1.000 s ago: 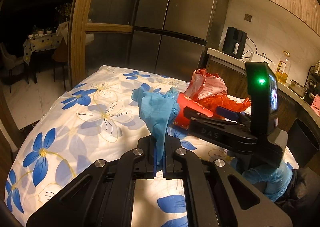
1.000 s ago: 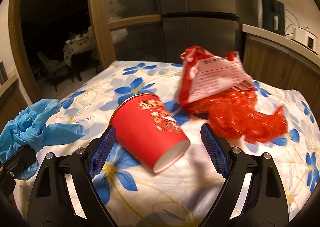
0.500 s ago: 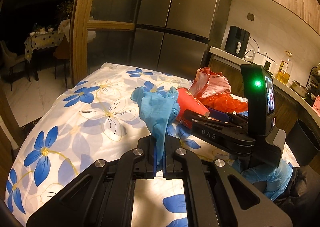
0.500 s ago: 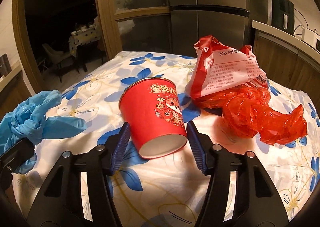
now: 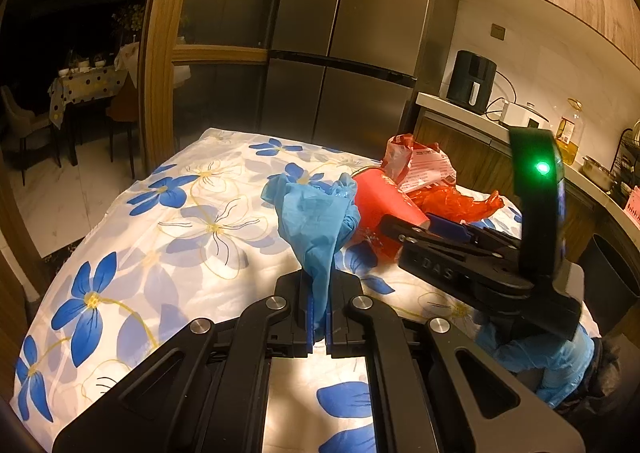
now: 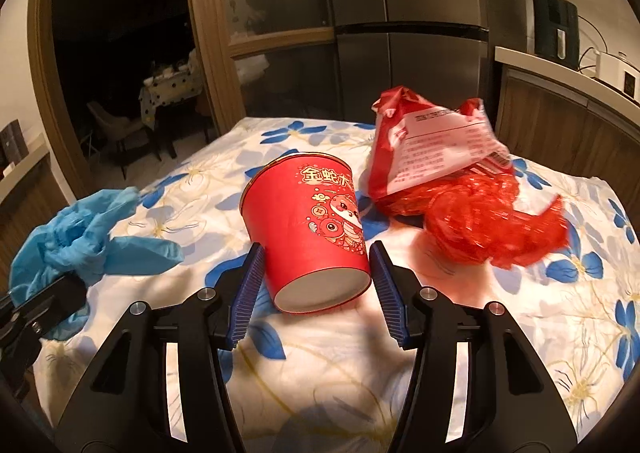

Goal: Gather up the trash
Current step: 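Grasp the red paper cup with the right tool and lift it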

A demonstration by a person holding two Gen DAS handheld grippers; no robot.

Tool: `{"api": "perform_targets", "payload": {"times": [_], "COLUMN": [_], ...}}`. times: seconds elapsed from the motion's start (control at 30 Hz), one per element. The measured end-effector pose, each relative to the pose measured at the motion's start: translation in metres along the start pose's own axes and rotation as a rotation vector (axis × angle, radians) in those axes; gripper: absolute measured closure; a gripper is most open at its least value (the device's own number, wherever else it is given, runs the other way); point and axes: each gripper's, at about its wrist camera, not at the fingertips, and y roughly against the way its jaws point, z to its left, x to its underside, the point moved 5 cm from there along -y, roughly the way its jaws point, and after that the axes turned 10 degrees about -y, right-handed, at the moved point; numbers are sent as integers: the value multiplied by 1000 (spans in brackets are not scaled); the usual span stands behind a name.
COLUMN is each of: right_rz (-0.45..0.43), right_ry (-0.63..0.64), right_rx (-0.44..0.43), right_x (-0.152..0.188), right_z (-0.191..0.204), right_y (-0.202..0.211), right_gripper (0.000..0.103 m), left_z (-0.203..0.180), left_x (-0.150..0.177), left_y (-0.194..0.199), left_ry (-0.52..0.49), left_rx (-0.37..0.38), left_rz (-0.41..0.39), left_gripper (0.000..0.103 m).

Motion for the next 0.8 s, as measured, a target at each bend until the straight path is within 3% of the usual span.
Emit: {"api": "perform_targets", "payload": {"times": [0.4, 0.8], "right_rz": [-75, -186], "right_ry": [-12, -71], "right_rx": [8, 89], "right_x": [17, 16], "right_z": [-12, -60], "right_y": [72, 151], "right_gripper": [50, 50], "left_z": [-28, -91], "left_x": [-5, -16], "left_y": [11, 24], "left_ry": [-36, -111], "left_rx": [23, 92], "left_rz": [-18, -54], "left_gripper": [100, 100]}}
